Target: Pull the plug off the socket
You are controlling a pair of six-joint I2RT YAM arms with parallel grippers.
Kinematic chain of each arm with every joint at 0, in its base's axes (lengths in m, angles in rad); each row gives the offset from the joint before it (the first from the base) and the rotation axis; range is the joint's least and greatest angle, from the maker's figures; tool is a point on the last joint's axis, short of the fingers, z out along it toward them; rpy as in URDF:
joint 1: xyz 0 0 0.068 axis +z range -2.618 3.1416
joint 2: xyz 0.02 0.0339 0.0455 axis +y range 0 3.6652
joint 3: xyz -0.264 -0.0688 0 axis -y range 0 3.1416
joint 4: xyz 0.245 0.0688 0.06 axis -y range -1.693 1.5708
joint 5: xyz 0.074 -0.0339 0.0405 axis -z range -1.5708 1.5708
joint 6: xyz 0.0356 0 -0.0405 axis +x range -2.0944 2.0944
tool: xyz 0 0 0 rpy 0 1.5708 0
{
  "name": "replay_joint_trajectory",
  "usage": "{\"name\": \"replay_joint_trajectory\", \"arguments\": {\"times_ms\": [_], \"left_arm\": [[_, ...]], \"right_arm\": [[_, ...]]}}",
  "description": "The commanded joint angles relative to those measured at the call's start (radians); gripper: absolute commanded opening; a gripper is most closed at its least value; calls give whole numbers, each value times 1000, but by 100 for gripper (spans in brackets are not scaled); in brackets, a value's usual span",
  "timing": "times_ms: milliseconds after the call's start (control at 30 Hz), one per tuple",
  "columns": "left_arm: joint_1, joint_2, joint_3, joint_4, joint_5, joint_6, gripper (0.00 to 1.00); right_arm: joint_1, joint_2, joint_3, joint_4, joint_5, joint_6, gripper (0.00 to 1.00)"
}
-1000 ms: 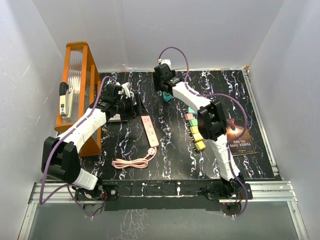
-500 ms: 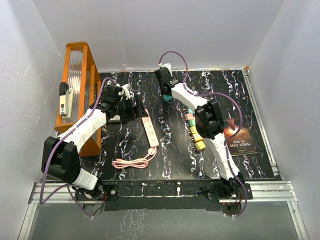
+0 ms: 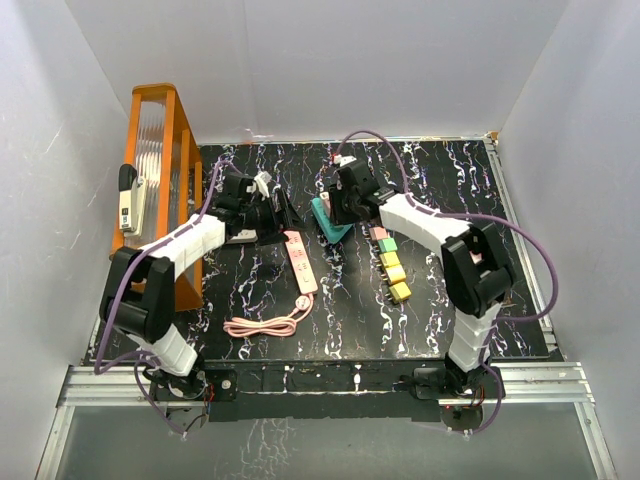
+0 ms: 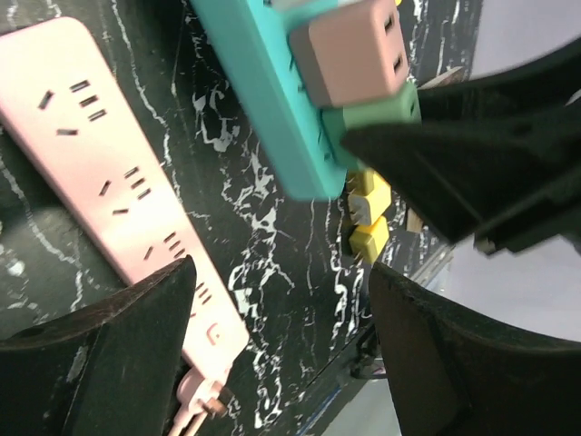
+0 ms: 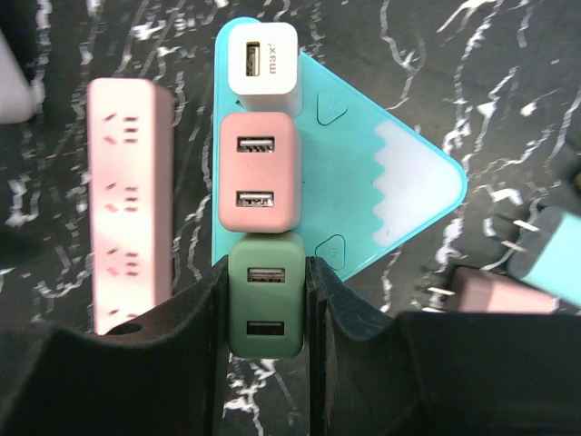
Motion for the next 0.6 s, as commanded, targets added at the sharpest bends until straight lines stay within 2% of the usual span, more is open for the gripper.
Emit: {"name": "replay_joint_trajectory", "arguments": {"times_ms": [0, 100, 267, 567], "left_arm": [[-3, 44, -38, 231, 127, -155, 74], [-5, 85, -54, 298, 129, -220, 73], [-27, 146, -49, 303, 106, -255, 71], [-39, 242, -48, 425, 109, -342, 55]], "right_arm": [[-1, -101, -67, 167, -128, 84, 1], [-2, -148, -132, 219, -165, 131, 0], [-10, -180, -194, 286, -190, 207, 0], [-28, -219, -220, 317, -208, 255, 0]]}}
